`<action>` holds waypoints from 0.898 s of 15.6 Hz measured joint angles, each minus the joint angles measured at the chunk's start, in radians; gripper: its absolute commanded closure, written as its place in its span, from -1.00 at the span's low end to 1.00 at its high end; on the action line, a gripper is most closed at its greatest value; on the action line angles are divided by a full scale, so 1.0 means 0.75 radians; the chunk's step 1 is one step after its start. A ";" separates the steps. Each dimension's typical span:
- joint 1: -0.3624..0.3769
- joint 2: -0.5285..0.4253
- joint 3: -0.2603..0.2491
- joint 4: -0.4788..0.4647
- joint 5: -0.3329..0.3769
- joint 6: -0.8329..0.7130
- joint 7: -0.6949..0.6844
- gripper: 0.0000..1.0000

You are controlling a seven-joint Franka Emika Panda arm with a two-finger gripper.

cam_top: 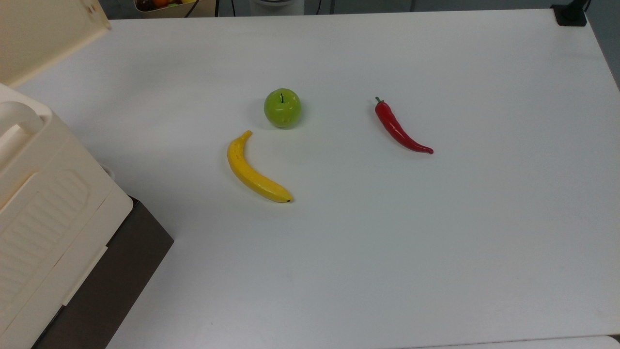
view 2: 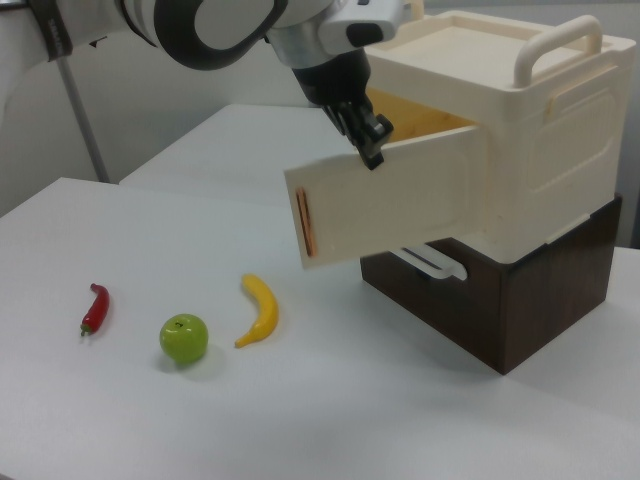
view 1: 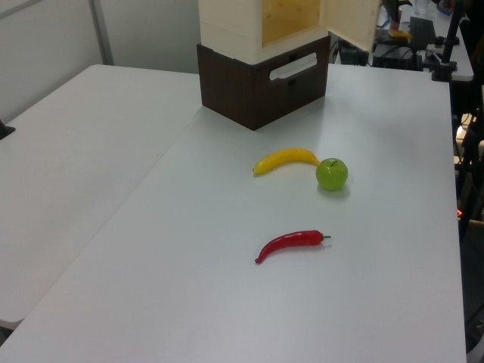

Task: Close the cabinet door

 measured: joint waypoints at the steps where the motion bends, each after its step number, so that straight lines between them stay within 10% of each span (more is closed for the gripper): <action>1: 0.025 0.009 0.000 0.000 0.000 0.034 0.027 1.00; 14: 0.144 0.211 0.000 -0.012 -0.001 0.646 0.291 1.00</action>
